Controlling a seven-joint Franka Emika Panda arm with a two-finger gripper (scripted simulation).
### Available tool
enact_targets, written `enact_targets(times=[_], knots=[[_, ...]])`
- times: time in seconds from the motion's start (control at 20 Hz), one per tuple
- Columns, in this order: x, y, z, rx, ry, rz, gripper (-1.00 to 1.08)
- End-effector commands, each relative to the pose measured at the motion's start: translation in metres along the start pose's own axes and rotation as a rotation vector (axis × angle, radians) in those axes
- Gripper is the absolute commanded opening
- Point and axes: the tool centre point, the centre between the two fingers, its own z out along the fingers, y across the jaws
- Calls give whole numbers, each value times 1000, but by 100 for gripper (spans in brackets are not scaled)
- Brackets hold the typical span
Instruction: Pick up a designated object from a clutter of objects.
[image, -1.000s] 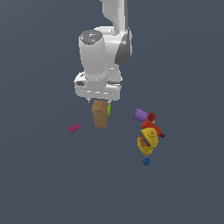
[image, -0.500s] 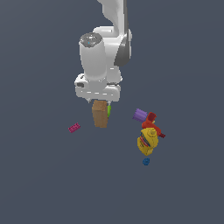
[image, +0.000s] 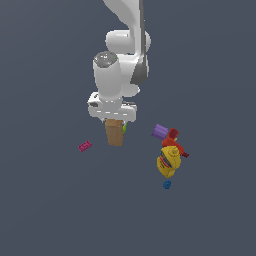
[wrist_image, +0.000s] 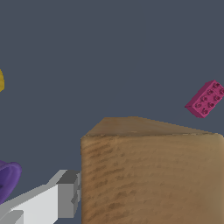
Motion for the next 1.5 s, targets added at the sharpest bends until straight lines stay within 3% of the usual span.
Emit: enact_targets(times=[0.0,0.15,0.2,0.95,1.45], knots=[[0,0,6,0,1,0,100],[0,0,9,0,1,0,100],[0,0,9,0,1,0,-100],[0,0,1,0,2,0,-100],[-2,0,-46,0,2,1,-100]])
